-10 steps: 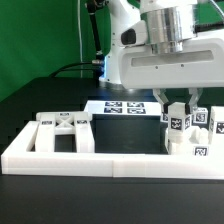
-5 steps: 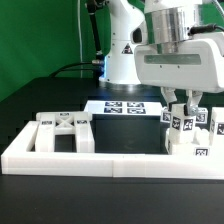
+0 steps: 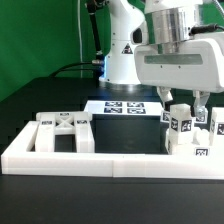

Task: Assemble chair

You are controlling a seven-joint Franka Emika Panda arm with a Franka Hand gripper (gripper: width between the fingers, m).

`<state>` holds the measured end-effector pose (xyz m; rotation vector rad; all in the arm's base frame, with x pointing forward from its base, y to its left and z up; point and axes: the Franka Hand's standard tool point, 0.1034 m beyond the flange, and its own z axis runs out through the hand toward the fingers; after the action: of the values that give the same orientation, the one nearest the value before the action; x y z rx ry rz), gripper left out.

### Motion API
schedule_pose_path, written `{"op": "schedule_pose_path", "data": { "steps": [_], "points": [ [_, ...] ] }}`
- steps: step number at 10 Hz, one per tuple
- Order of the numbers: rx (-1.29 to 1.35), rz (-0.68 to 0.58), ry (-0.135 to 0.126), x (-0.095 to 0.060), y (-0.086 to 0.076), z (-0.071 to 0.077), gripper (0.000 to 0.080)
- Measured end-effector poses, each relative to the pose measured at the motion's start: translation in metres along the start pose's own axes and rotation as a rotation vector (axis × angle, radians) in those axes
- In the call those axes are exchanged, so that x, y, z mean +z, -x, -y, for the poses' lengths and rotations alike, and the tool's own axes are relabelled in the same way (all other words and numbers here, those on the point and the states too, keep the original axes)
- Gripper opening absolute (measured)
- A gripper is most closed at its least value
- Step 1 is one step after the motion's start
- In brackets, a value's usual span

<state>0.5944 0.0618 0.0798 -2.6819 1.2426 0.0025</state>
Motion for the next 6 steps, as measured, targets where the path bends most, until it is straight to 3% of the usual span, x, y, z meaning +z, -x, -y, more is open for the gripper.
{"op": "schedule_pose_path", "data": {
  "steps": [1,6],
  "points": [
    [-0.097,-0.001,0.000,-0.0001,0.0000,0.0002,0.0635],
    [-0.612,-0.020,0.023,-0.0041,-0.0013,0.0062,0.0649]
  ]
}}
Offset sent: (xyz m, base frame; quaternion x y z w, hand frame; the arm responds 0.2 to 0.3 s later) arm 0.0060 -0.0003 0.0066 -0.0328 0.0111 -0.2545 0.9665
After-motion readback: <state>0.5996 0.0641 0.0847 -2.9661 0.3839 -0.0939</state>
